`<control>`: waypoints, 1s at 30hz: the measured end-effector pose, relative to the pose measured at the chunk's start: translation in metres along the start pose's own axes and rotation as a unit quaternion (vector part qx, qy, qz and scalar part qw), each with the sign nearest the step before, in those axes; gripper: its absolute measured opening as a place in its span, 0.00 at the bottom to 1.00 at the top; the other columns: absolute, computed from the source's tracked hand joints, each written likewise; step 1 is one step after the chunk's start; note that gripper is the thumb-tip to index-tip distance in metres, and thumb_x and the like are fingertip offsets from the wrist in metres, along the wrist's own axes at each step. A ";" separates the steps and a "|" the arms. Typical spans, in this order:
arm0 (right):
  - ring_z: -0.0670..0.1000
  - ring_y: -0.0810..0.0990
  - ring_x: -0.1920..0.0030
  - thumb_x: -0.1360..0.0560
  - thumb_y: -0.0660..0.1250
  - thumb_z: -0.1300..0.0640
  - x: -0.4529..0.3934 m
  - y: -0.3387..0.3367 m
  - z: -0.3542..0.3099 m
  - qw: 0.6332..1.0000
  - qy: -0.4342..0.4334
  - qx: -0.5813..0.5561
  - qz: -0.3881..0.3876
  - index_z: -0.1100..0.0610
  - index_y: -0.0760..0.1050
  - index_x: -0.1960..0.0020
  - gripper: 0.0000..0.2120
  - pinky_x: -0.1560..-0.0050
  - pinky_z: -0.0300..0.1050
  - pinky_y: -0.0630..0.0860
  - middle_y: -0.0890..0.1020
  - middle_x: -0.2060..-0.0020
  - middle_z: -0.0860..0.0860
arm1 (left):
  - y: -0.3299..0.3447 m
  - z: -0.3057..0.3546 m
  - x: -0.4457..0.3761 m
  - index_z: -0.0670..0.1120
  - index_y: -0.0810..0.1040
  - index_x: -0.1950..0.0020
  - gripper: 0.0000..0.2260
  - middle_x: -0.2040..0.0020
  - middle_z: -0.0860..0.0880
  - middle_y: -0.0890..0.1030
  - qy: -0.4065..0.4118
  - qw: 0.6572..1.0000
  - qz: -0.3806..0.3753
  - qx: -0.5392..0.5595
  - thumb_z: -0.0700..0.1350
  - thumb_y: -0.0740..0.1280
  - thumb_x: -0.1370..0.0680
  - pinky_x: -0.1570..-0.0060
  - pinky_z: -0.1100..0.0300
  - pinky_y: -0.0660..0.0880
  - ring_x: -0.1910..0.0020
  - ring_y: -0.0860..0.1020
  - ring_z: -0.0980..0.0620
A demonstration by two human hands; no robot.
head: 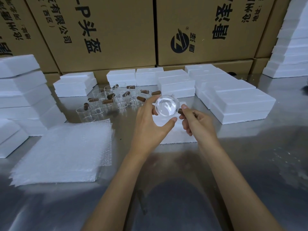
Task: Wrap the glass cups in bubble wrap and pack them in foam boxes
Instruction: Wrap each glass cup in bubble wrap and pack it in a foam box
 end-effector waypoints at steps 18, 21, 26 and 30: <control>0.48 0.69 0.74 0.17 0.61 0.59 0.001 0.004 0.002 0.995 0.001 -0.082 -0.057 0.57 0.74 0.51 0.05 0.72 0.41 0.68 0.76 0.71 0.46 | -0.128 -0.045 -0.014 0.43 0.70 0.28 0.25 0.28 0.40 0.71 -0.423 0.816 -0.125 -0.373 0.50 0.70 0.22 0.28 0.45 0.63 0.28 0.67 0.38; 0.47 0.70 0.74 0.17 0.61 0.59 0.002 0.006 0.003 0.996 -0.003 -0.066 -0.062 0.58 0.74 0.50 0.05 0.72 0.40 0.69 0.76 0.71 0.46 | -0.125 -0.053 -0.015 0.41 0.73 0.31 0.22 0.34 0.40 0.77 -0.421 0.837 -0.082 -0.340 0.48 0.71 0.22 0.32 0.46 0.70 0.35 0.75 0.37; 0.47 0.70 0.74 0.17 0.62 0.58 0.005 0.009 0.002 0.996 -0.009 -0.051 -0.071 0.59 0.75 0.49 0.06 0.73 0.39 0.69 0.76 0.71 0.46 | -0.122 -0.053 -0.022 0.36 0.82 0.56 0.09 0.61 0.47 0.79 -0.324 0.926 0.029 -0.191 0.41 0.70 0.21 0.59 0.60 0.72 0.58 0.76 0.47; 0.49 0.70 0.72 0.17 0.61 0.58 0.011 0.013 -0.002 0.980 0.027 -0.147 -0.133 0.59 0.76 0.51 0.07 0.73 0.40 0.68 0.76 0.68 0.51 | -0.114 -0.035 -0.024 0.48 0.83 0.59 0.07 0.58 0.56 0.82 -0.263 0.963 0.023 0.059 0.41 0.71 0.21 0.56 0.68 0.70 0.58 0.78 0.62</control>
Point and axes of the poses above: each hand's wrist, its own x-axis away from the middle knuckle, its own y-axis out of the palm, z = x × y, the point moved 1 cm from there along -x, towards the middle knuckle
